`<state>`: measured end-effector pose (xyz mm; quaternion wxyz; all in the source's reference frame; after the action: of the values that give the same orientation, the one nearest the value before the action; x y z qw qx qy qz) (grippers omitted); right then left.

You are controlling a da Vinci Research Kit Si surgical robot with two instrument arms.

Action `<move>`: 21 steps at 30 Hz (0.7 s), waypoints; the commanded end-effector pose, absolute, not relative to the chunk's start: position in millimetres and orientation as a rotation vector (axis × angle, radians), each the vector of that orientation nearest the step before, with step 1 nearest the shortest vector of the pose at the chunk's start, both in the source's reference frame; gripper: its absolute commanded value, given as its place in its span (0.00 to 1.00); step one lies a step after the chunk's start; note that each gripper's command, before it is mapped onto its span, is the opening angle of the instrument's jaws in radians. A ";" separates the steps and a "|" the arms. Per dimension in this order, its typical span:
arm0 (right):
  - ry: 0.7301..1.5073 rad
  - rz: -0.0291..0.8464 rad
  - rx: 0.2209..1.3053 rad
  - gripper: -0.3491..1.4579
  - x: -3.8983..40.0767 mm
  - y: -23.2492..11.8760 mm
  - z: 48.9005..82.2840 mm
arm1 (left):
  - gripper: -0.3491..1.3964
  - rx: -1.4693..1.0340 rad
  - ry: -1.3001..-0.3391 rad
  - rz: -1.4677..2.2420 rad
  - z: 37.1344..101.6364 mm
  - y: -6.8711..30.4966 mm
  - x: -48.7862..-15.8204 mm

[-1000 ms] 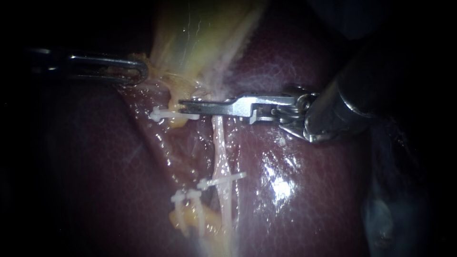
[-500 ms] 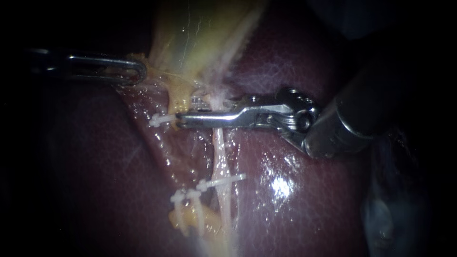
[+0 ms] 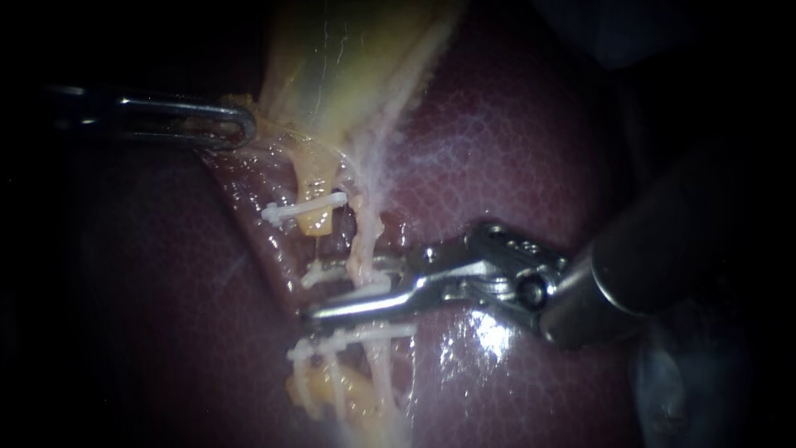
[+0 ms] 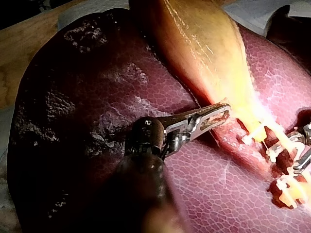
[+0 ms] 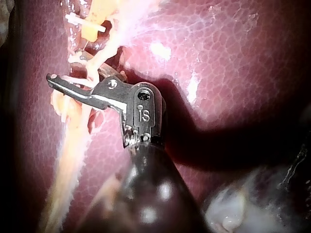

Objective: Clipping second clip right tube

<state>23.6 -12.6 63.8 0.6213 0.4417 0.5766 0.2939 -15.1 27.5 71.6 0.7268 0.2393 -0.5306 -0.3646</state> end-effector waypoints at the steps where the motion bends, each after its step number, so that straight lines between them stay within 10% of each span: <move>1: 1.325 0.670 1.021 0.47 23.5 -12.7 63.5 | 0.00 0.528 -1.170 -0.804 71.6 27.5 -15.1; 21: 1.268 0.657 1.175 0.42 20.9 -13.5 62.7 | 0.00 0.528 -1.170 -0.804 71.6 27.5 -15.1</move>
<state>20.9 -13.6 62.6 0.6021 0.5090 0.5470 0.2813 -15.1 27.5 71.6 0.7268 0.2394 -0.5305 -0.3648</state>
